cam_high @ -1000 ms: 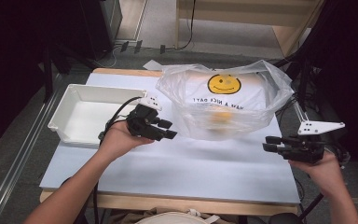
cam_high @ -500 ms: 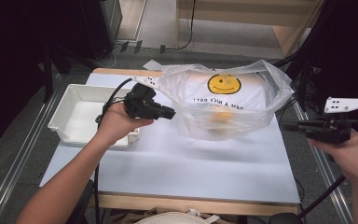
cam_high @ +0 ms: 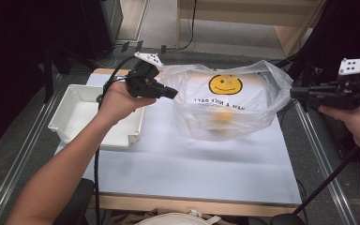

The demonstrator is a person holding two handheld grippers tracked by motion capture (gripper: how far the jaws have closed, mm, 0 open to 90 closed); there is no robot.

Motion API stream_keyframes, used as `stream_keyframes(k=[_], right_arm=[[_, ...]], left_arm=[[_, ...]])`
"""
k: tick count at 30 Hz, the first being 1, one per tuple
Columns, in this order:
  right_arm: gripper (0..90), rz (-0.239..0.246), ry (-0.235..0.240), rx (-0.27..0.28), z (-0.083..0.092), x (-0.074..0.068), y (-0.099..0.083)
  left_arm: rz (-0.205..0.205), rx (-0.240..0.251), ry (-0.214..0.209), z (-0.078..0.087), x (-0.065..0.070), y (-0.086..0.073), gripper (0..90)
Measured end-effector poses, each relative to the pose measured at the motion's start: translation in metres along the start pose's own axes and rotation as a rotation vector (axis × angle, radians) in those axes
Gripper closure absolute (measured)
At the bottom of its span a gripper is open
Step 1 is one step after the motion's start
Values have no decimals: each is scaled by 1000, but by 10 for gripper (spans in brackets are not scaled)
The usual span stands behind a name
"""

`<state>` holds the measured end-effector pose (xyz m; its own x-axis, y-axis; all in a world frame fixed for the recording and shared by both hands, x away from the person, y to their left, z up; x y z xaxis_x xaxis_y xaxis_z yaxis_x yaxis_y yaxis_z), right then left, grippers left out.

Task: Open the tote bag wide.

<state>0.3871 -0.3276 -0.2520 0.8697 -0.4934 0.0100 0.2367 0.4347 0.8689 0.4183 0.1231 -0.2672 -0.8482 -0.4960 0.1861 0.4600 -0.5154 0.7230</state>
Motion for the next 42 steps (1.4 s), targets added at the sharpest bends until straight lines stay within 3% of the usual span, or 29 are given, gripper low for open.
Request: stream_keyframes(k=[8, 14, 18, 20, 28, 34, 42], right_arm=[[900, 19, 14, -20, -14, 15, 36], [900, 46, 6, 0, -32, 22, 55], [900, 51, 17, -17, -48, 25, 69], [900, 75, 26, -26, -61, 26, 78], [900, 122, 43, -62, -97, 22, 99], [900, 145, 63, -69, -117, 17, 108], [900, 121, 65, -92, -135, 19, 94]], left_arm=[[-6, 10, 4, -6, -12, 24, 900], [1, 10, 1, -14, -19, 44, 900], [-9, 5, 9, -21, -23, 58, 900], [-29, -3, 13, -28, -25, 67, 900], [-39, -6, 38, -45, -25, 93, 900], [-55, 4, 44, -64, -20, 107, 900], [-42, -7, 24, -91, -20, 108, 900]])
Point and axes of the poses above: each handheld gripper's, and its own axes: z roughly backward along the jaws, y roughly out of its top, x roughly to its right, the point moved 3 cm from there along -z, roughly forward along the jaws, and after that the axes turned 6 degrees about z, right-handed, at the moved point
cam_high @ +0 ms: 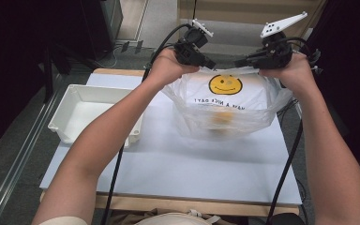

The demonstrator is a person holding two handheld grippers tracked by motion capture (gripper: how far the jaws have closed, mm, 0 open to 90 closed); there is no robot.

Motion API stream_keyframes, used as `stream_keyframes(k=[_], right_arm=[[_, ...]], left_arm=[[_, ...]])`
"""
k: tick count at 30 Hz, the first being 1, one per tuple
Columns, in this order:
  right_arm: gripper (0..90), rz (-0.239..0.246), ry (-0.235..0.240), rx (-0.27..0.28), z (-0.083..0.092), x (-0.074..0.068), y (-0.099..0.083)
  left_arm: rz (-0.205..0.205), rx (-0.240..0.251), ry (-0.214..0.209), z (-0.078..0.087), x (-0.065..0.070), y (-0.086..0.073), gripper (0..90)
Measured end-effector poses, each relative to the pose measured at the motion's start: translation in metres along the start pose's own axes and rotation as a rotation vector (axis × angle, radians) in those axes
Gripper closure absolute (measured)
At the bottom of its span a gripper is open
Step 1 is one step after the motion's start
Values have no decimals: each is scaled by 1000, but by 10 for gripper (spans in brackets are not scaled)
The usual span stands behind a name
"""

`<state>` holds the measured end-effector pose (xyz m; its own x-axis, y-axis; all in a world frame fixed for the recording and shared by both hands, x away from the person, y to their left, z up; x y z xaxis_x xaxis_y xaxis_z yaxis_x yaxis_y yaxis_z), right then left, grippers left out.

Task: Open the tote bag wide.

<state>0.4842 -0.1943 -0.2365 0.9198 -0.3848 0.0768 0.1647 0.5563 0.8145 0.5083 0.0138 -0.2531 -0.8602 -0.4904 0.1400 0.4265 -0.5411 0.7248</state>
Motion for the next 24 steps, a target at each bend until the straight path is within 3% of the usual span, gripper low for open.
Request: stream_keyframes(k=[5, 7, 12, 23, 24], right_arm=[[900, -16, -9, -31, -11, 0, -19], [900, -25, -22, -42, -14, 1, -26], [900, -62, -40, -52, -19, 1, -43], [900, -94, -79, -81, -28, -5, -70], [900, -114, -81, -85, -28, -6, -75]], left_arm=[[9, -19, 1, -17, 0, -8, 900], [36, -18, -3, -26, -1, -14, 900], [51, -35, 4, -40, -5, -27, 900], [99, -57, 9, -56, -11, -51, 893], [99, -60, 13, -56, -12, -53, 893]])
Point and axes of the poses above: each handheld gripper's, and its own axes: z roughly backward along the jaws, y roughly out of its top, x roughly to its right, the point moved 3 cm from there along -z, roughly forward along the jaws, and after that the axes turned 6 degrees about z, right-handed, at the moved point
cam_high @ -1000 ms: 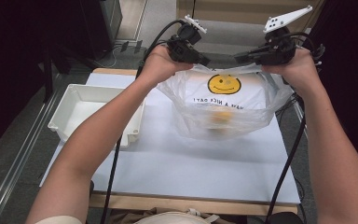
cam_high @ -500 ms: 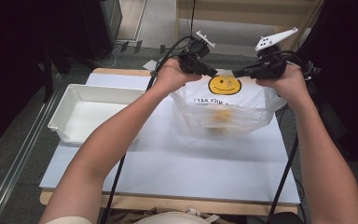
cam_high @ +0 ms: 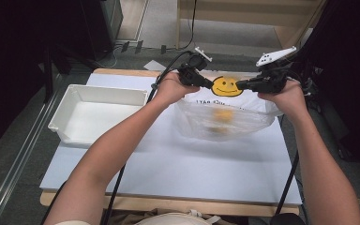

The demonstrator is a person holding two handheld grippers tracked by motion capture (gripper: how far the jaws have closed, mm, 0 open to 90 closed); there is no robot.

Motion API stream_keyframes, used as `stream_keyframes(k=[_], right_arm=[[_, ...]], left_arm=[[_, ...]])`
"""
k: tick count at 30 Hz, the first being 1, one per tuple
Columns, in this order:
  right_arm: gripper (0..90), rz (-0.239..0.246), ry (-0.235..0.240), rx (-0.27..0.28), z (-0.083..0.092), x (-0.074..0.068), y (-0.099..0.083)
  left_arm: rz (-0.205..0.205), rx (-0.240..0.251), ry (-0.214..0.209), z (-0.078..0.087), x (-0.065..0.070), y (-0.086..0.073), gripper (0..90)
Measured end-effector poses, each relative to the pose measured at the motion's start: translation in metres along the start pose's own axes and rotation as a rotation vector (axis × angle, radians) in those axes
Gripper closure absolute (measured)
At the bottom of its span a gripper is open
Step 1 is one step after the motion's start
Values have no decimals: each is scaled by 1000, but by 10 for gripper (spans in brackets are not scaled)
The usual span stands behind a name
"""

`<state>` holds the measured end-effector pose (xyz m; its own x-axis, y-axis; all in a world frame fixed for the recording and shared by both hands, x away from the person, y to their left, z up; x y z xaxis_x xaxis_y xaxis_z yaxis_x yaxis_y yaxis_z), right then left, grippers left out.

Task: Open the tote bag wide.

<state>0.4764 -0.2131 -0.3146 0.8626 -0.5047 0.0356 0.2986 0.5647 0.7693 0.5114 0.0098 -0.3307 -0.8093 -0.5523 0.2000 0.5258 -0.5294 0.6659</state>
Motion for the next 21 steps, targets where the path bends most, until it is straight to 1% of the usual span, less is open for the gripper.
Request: stream_keyframes(k=[1, 3, 4, 5, 6, 9, 10, 11, 13, 15, 16, 17, 18, 21], right_arm=[[900, -8, -2, 3, 0, 0, -3], [900, -18, 2, 4, 0, 1, -4], [897, -17, 15, 16, -2, 2, -10], [896, -23, 25, 15, -2, 2, -12], [893, -28, 40, 19, -3, 3, -15], [879, -12, 62, 30, -6, 4, -23], [867, -14, 65, 31, -6, 3, -25], [867, -14, 65, 31, -6, 3, -25], [839, -13, 64, 23, -10, 1, -30], [837, -17, 60, 21, -11, 1, -32], [832, -25, 52, 27, -12, -1, -36], [825, -24, 49, 31, -13, -1, -38], [804, -18, 45, 39, -14, -2, -40], [802, -24, 46, 42, -17, -3, -44]], left_arm=[[6, -2, -1, -1, 0, -2, 893], [3, -1, -5, -2, -2, -5, 886], [20, 4, -18, -4, -2, -8, 886], [20, 4, -18, -4, -2, -8, 885], [17, -5, -19, -7, -4, -12, 883], [20, -19, -15, -11, -3, -17, 881], [17, -23, -14, -13, -4, -19, 878], [17, -23, -14, -13, -4, -19, 876], [27, -22, -17, -17, -3, -23, 873], [29, -21, -18, -18, -4, -25, 872], [31, -31, -16, -20, -5, -29, 870], [31, -31, -16, -20, -5, -29, 868], [42, -19, -14, -23, -6, -32, 867], [51, -17, -10, -25, -7, -35, 859]])
Point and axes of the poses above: each handheld gripper's, and its own axes: z roughly backward along the jaws, y roughly out of its top, x roughly to its right, the point moved 3 cm from there along -z, roughly forward along the jaws, and after that the axes turned 6 degrees about z, right-handed, at the moved point
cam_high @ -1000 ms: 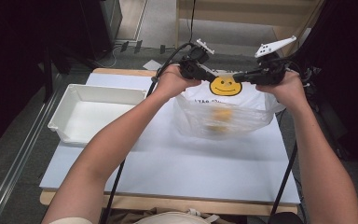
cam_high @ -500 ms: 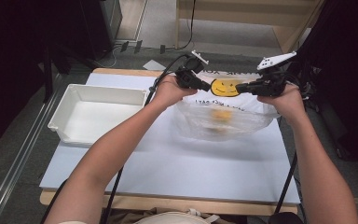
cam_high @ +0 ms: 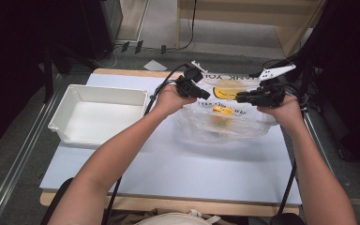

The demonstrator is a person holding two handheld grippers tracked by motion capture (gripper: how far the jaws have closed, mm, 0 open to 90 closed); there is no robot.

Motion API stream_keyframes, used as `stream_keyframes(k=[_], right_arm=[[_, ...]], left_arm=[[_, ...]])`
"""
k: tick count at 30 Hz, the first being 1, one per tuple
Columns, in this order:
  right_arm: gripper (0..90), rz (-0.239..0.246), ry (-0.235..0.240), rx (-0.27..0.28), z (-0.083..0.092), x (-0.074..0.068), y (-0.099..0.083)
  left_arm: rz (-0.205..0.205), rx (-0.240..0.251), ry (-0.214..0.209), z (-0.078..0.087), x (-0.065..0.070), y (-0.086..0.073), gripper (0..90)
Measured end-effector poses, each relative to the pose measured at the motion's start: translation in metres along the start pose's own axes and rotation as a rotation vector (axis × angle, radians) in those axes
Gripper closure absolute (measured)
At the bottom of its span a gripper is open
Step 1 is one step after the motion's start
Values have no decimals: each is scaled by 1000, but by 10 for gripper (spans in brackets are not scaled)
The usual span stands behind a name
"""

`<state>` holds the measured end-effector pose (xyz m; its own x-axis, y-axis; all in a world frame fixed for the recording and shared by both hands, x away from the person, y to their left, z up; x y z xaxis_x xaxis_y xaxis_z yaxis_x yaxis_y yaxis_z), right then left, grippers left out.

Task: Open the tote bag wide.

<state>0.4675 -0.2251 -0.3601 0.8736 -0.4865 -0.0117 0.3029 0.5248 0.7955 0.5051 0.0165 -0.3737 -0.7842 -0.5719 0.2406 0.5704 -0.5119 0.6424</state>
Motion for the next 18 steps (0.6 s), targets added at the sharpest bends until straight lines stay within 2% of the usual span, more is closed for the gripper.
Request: stream_keyframes(k=[6, 9, 14, 18], right_arm=[[732, -22, -16, 12, -10, 1, -13], [702, -39, -32, 24, -16, 1, -20], [702, -47, -35, 36, -21, 0, -25], [702, -45, -50, 35, -26, -1, -30]], left_arm=[[10, -6, 23, -8, -5, -9, 836], [34, 2, 27, -12, -10, -13, 828], [43, -9, 42, -17, -15, -19, 822], [66, -4, 52, -22, -18, -24, 819]])
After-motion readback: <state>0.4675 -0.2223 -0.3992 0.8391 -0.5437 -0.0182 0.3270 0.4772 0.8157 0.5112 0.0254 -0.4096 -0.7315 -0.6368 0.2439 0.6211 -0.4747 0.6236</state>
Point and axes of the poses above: each handheld gripper's, and its own axes: z roughly backward along the jaws, y roughly out of its top, x roughly to its right, the point moved 3 cm from there along -z, roughly forward along the jaws, and after that the axes turned 6 degrees about z, right-handed, at the moved point
